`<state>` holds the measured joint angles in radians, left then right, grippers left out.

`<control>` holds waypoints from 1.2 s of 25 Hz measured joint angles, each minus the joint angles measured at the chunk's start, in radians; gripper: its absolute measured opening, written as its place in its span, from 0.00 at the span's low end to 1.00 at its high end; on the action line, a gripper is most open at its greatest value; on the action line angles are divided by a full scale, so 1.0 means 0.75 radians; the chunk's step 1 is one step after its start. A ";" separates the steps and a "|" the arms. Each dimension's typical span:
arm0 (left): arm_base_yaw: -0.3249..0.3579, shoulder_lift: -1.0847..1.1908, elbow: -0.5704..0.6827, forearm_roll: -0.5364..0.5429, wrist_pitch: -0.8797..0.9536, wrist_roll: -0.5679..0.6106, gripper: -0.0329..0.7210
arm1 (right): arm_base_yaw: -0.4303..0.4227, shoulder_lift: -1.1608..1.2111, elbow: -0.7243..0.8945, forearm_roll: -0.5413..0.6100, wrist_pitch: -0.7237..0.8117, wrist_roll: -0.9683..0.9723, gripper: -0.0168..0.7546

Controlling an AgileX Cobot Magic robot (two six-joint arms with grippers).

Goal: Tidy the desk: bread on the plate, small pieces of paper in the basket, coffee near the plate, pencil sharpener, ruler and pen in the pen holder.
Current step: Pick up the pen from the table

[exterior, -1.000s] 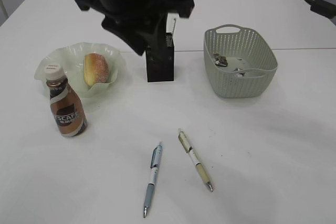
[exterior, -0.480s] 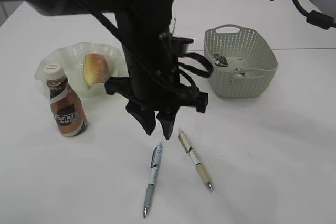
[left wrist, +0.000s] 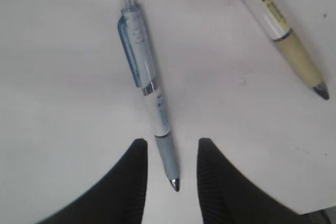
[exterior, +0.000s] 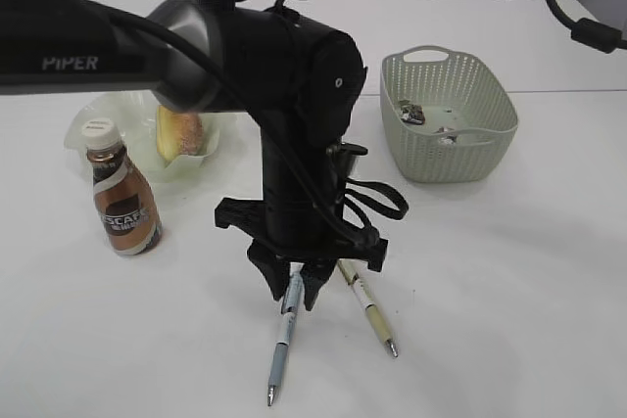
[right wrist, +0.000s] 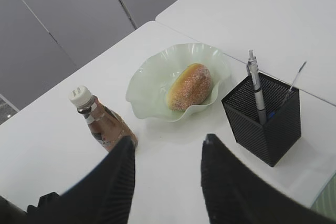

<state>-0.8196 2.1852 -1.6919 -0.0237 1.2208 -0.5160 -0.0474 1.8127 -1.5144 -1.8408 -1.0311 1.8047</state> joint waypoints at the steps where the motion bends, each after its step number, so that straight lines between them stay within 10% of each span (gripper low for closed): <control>1: 0.003 0.010 0.000 0.007 -0.003 0.000 0.36 | 0.000 0.000 0.000 0.000 0.000 0.000 0.43; 30: 0.053 0.126 0.000 0.032 -0.043 -0.003 0.36 | -0.010 0.029 0.039 0.000 0.167 0.000 0.43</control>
<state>-0.7801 2.2798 -1.6919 0.0000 1.1884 -0.5182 -0.0547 1.8345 -1.4849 -1.8408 -0.9056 1.8047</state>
